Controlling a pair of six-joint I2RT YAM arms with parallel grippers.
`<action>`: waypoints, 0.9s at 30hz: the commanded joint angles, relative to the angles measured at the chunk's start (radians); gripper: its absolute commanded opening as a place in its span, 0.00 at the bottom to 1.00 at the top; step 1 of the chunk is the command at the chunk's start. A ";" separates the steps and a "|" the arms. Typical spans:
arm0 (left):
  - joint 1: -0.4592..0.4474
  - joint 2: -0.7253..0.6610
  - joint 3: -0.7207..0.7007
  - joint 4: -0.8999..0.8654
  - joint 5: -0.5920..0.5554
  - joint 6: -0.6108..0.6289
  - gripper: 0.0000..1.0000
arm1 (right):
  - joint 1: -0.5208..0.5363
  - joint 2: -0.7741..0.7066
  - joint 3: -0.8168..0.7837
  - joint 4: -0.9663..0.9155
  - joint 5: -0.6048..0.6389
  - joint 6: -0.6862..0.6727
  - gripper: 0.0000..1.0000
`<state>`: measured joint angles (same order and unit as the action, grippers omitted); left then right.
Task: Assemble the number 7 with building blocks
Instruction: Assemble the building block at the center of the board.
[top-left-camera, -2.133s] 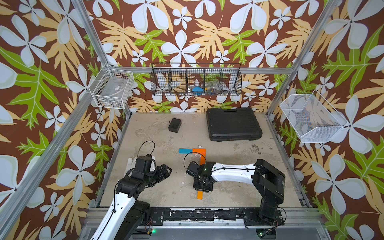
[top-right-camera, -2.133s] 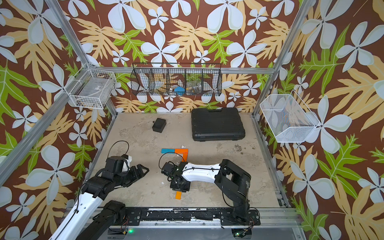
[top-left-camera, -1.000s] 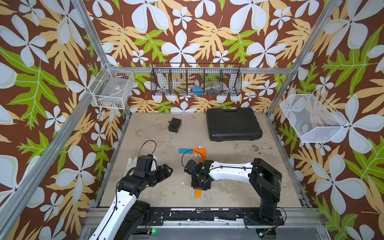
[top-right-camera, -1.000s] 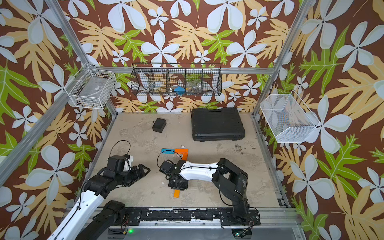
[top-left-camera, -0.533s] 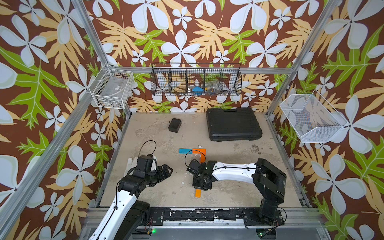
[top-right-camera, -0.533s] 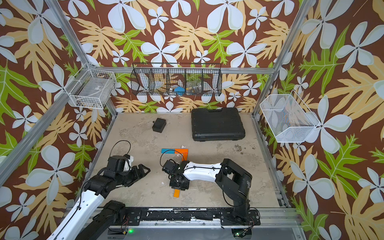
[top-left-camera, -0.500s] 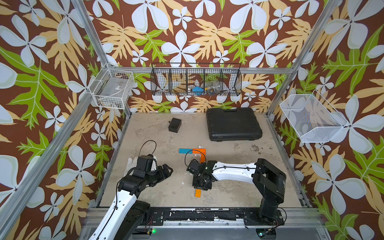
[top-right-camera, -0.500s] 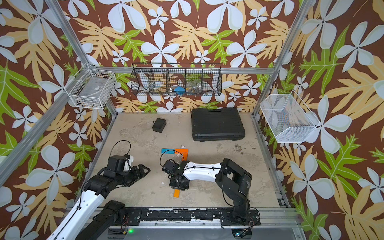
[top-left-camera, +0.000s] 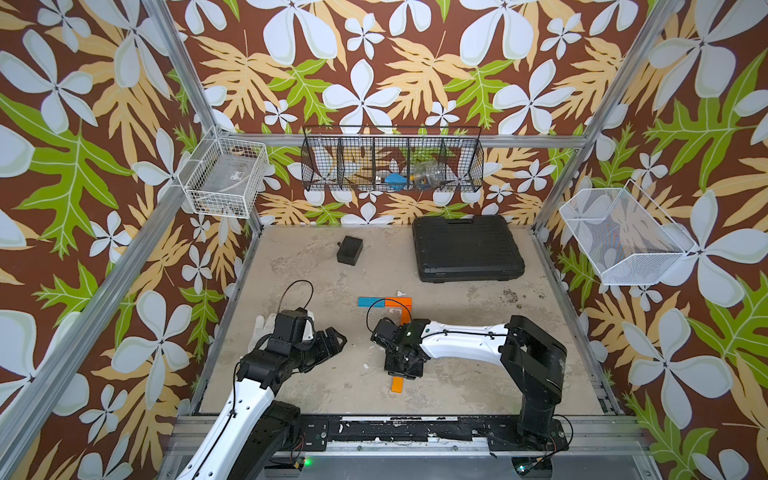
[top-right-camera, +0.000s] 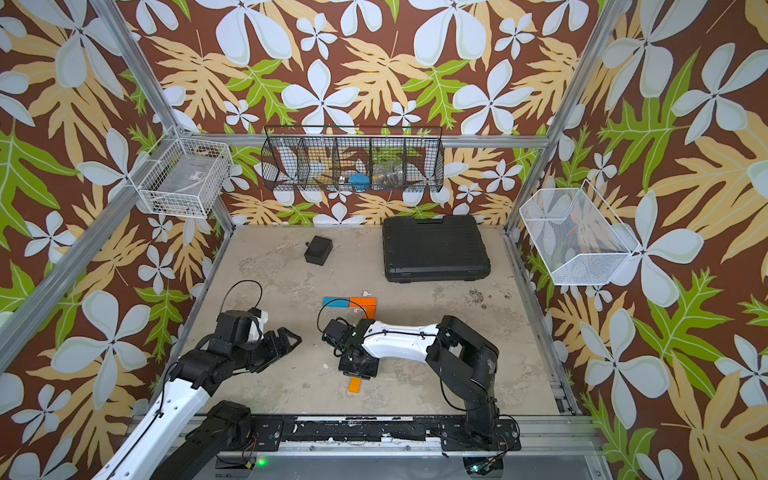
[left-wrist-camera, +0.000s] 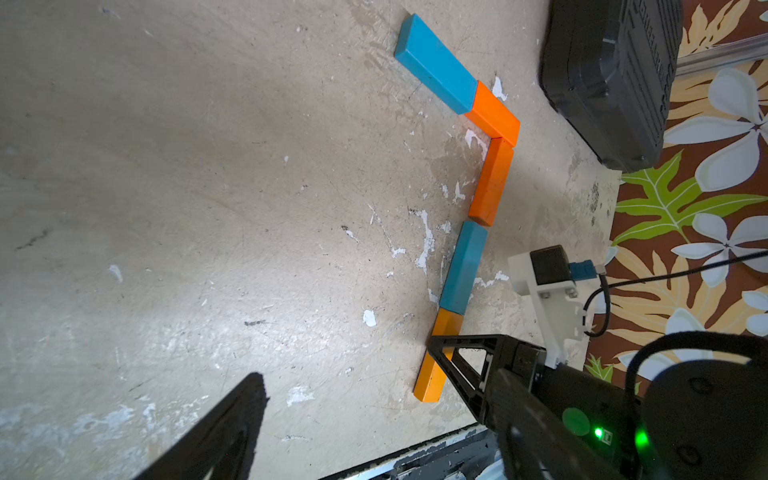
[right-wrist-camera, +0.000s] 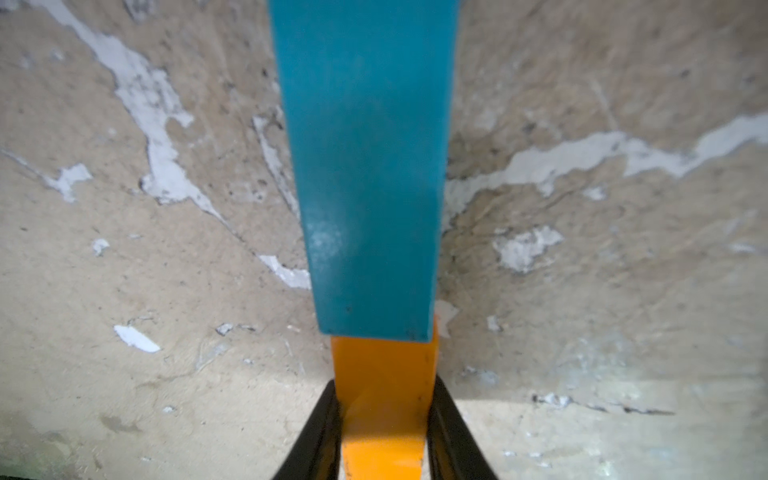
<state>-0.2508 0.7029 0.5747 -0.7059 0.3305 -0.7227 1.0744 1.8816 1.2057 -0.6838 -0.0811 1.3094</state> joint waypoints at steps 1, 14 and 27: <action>0.000 0.002 0.001 0.013 0.007 0.014 0.87 | -0.002 0.007 0.005 -0.075 0.075 0.011 0.29; 0.000 0.007 -0.003 0.021 0.007 0.009 0.87 | -0.001 0.030 0.000 -0.012 0.018 -0.020 0.29; 0.000 0.016 -0.003 0.033 0.010 0.005 0.87 | 0.005 0.069 0.034 0.016 -0.018 -0.072 0.29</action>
<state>-0.2508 0.7155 0.5709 -0.6910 0.3309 -0.7231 1.0760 1.9198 1.2404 -0.7208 -0.0887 1.2652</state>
